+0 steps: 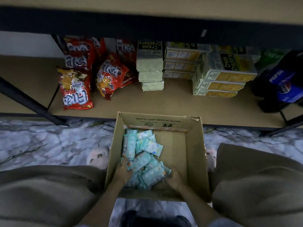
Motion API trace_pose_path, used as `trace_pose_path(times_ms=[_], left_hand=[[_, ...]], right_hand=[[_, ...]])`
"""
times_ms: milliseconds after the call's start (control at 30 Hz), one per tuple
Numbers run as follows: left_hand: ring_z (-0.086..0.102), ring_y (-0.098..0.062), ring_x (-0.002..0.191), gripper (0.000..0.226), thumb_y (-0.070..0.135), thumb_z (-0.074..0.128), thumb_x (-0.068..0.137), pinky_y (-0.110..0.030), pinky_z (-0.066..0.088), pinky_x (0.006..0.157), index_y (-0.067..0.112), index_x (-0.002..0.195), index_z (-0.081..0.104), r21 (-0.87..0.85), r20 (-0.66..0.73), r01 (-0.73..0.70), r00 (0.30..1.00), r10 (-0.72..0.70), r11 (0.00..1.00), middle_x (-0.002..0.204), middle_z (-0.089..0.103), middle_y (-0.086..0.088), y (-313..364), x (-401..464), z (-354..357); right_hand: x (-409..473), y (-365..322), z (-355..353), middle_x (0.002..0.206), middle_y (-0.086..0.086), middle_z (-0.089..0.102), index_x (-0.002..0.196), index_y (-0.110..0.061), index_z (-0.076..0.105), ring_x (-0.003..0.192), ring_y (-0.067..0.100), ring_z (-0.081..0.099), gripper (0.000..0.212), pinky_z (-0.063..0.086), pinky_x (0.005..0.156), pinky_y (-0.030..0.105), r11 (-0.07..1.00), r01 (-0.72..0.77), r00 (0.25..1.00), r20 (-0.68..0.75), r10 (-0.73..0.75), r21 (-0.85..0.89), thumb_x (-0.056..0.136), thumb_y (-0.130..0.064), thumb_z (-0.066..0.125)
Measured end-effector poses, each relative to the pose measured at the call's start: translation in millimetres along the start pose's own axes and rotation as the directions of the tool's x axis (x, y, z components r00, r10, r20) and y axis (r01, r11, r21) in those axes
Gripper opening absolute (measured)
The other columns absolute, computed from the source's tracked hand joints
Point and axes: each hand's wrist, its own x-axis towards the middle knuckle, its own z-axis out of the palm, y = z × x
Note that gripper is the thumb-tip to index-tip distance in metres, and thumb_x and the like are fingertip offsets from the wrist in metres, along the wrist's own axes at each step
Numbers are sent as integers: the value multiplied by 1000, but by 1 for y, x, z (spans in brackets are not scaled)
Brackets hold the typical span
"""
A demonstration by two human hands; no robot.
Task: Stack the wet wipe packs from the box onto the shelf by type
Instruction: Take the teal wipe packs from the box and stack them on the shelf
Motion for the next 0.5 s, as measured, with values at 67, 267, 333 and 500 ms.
trace_pose_path(times_ms=[67,267,333,500], left_hand=[[49,-39,119,67,-1,64,81,-39,44,94,11,139,32,-58,-13,24,1000,-24,998,129,46,-25,-8,16,8],[27,-33,137,82,-17,61,78,-10,31,84,4,143,17,-186,41,21,999,-13,982,146,22,-20,-12,39,25],[22,-34,140,95,-12,71,71,-26,35,103,29,138,18,-199,36,14,999,-7,980,151,13,-18,-28,51,33],[31,-36,135,103,17,79,56,-52,35,107,33,138,19,-222,12,8,1000,-6,975,145,26,-20,-55,75,58]], right_hand=[[5,-7,4,127,13,58,137,-12,42,114,27,56,61,46,91,31,997,-40,999,-17,41,71,83,-15,68],[29,-13,33,136,9,43,138,-19,26,106,22,53,83,48,74,15,964,-120,992,-16,127,236,74,1,75],[34,-16,46,142,15,38,141,-18,23,120,30,48,95,49,91,32,929,-161,980,-59,192,334,68,1,80],[45,-23,54,131,12,44,140,-10,32,122,27,45,91,41,87,20,895,-170,965,-114,236,412,64,8,79]])
